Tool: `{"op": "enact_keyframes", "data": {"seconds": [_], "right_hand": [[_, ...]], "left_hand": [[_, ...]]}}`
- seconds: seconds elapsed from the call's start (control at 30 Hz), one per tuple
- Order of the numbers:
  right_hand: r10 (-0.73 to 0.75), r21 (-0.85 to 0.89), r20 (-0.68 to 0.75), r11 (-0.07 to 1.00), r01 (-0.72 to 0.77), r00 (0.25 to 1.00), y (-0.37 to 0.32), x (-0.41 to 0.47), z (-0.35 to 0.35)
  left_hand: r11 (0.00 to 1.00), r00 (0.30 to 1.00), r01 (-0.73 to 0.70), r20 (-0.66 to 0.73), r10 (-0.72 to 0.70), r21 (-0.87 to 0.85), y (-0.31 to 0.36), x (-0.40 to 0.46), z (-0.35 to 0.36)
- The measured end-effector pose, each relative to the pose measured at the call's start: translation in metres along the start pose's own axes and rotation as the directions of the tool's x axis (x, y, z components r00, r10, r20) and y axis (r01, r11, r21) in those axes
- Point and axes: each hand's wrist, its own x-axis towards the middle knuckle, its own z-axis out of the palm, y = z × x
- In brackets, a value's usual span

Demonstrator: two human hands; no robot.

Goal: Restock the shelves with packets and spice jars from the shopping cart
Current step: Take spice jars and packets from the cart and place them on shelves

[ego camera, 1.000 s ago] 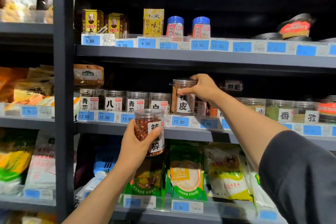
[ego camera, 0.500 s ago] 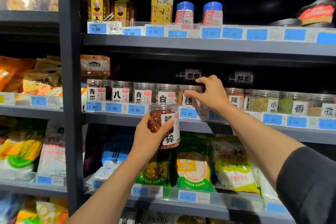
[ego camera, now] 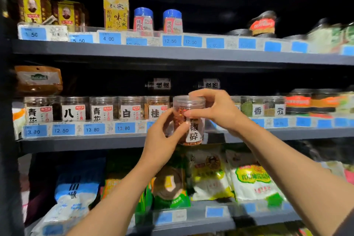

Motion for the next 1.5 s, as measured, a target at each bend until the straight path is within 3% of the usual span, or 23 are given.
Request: {"op": "enact_keyframes", "data": {"seconds": [0.07,0.17,0.23,0.33,0.47,0.63,1.0,1.17,1.33,1.5], "right_hand": [[0.035,-0.009,-0.152,0.999,-0.037,0.988,0.004,0.008,-0.025],[0.077,-0.029,-0.337,0.995,-0.092,0.938,0.014,0.026,-0.052],[0.071,-0.072,-0.383,0.992,-0.107,0.921,0.023,0.038,-0.058],[0.029,-0.194,-0.393,0.974,-0.114,0.919,0.032,0.048,-0.053],[0.019,-0.184,-0.382,0.978,-0.096,0.924,0.037,0.056,-0.048],[0.039,-0.243,-0.181,0.966,-0.084,0.983,0.044,0.053,-0.040],[0.084,-0.283,-0.214,0.948,-0.145,0.973,0.050,0.060,-0.035],[0.102,-0.438,-0.015,0.893,-0.099,0.995,0.061,0.050,-0.025],[0.064,-0.584,-0.113,0.803,-0.118,0.992,0.061,0.051,-0.026],[0.105,-0.629,-0.073,0.767,-0.127,0.992,0.056,0.045,-0.028]], "left_hand": [[0.960,0.991,-0.133,0.023,0.132,0.246,-0.008,0.011,0.007],[0.657,0.948,-0.317,0.198,0.251,0.684,-0.030,0.022,0.011],[0.463,0.940,-0.335,0.260,0.219,0.821,-0.044,0.023,0.013],[0.355,0.930,-0.350,0.277,0.240,0.867,-0.049,0.020,0.015],[0.310,0.913,-0.355,0.257,0.316,0.882,-0.054,0.021,0.017],[0.280,0.909,-0.355,0.260,0.325,0.892,-0.053,0.022,0.017],[0.268,0.911,-0.343,0.249,0.329,0.900,-0.055,0.023,0.019],[0.270,0.910,-0.345,0.250,0.331,0.899,-0.056,0.023,0.018],[0.256,0.912,-0.339,0.250,0.325,0.905,-0.057,0.023,0.019],[0.256,0.913,-0.341,0.253,0.321,0.904,-0.056,0.023,0.019]]}}
